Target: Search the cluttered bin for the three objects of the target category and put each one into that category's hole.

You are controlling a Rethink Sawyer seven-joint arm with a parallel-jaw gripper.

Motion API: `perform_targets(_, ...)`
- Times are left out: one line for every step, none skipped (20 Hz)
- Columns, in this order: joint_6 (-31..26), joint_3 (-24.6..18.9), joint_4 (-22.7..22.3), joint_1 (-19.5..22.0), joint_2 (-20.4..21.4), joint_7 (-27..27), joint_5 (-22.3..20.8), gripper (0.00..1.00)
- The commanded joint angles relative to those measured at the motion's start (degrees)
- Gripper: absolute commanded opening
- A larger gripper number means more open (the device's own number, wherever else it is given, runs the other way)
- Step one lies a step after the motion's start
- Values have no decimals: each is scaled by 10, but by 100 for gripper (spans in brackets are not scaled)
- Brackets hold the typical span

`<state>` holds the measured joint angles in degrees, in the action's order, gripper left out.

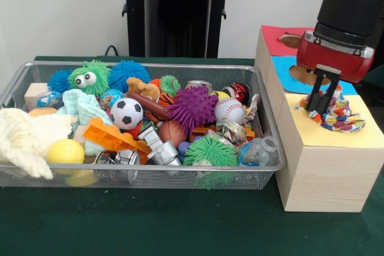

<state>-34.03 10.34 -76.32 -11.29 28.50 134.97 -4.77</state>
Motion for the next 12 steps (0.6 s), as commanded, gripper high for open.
perform_targets(9,-28,-7,10,-37,-12,-43,0)
perform_targets(9,-29,-6,11,-38,-13,-44,0)
perform_targets(8,-30,-6,12,-38,-14,-43,0)
perform_targets(5,-31,-6,13,-37,-14,-43,0)
perform_targets(2,-32,-5,13,-35,-15,-42,0)
perform_targets(-2,-34,-5,13,-34,-16,-41,0)
perform_targets(-5,-35,-5,13,-33,-16,-40,0)
perform_targets(-7,-36,-4,13,-33,-17,-39,0)
perform_targets(-10,-38,-4,14,-33,-17,-37,0)
perform_targets(-14,-42,-5,15,-34,-18,-34,0)
perform_targets(-18,-45,-7,16,-36,-17,-30,0)
perform_targets(-14,-43,-8,13,-40,-9,-30,0)
